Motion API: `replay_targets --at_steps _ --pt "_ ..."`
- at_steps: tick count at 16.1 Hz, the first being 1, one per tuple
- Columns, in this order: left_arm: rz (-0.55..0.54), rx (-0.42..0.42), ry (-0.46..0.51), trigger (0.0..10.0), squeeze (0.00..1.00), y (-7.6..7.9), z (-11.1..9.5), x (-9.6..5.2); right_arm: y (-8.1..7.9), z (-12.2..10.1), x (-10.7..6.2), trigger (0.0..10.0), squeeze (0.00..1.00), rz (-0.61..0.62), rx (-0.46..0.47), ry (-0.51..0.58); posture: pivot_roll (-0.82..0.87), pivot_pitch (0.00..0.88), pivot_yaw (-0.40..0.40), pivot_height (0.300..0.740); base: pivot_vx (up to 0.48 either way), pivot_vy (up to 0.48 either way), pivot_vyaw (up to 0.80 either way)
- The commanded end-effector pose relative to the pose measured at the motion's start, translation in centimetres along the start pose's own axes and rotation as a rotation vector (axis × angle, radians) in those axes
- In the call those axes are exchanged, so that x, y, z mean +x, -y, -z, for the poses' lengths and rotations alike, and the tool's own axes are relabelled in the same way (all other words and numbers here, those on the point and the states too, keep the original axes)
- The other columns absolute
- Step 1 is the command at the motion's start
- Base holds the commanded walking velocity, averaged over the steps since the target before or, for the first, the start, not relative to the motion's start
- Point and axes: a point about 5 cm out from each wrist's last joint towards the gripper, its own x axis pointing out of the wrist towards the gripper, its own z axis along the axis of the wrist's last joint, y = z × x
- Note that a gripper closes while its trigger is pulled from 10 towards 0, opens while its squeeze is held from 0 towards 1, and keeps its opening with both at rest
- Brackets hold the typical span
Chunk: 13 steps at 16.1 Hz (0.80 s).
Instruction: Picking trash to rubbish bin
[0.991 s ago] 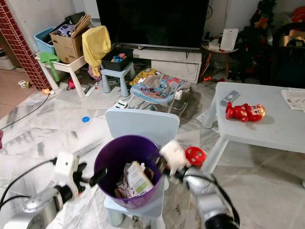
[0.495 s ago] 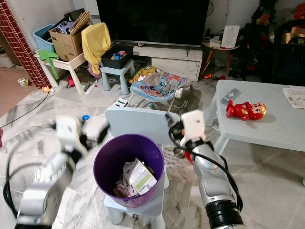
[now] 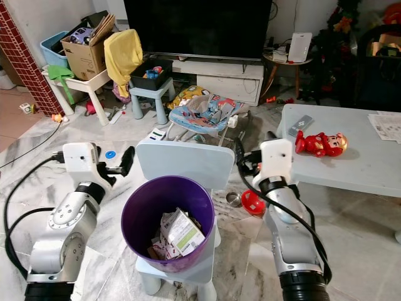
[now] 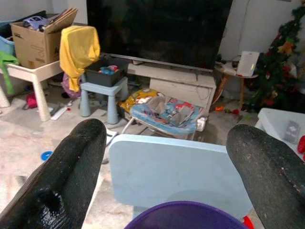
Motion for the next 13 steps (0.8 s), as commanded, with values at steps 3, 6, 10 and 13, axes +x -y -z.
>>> replay_targets --at_steps 3,6,10,13 --pt "0.007 -0.009 0.003 10.0 0.00 0.03 0.05 0.17 0.46 -0.89 0.19 10.0 1.00 0.035 0.019 0.019 0.01 0.000 -0.005 0.740 0.000 0.000 0.00" --pt "0.004 -0.029 -0.005 10.0 0.00 -0.05 0.29 0.35 0.24 -1.04 0.35 10.0 0.00 0.030 0.043 0.006 0.01 0.000 -0.012 0.740 0.000 0.321 0.00" --pt "0.009 -0.037 -0.004 10.0 0.00 0.05 0.39 0.46 -0.14 -1.07 0.32 10.0 0.00 0.016 0.052 -0.003 0.01 0.000 -0.015 0.740 0.000 0.414 0.00" --pt "0.012 -0.043 -0.007 10.0 0.00 0.10 0.51 0.53 -0.18 -1.02 0.40 10.0 0.00 0.012 0.060 -0.010 0.01 0.000 -0.015 0.740 0.000 0.435 0.00"
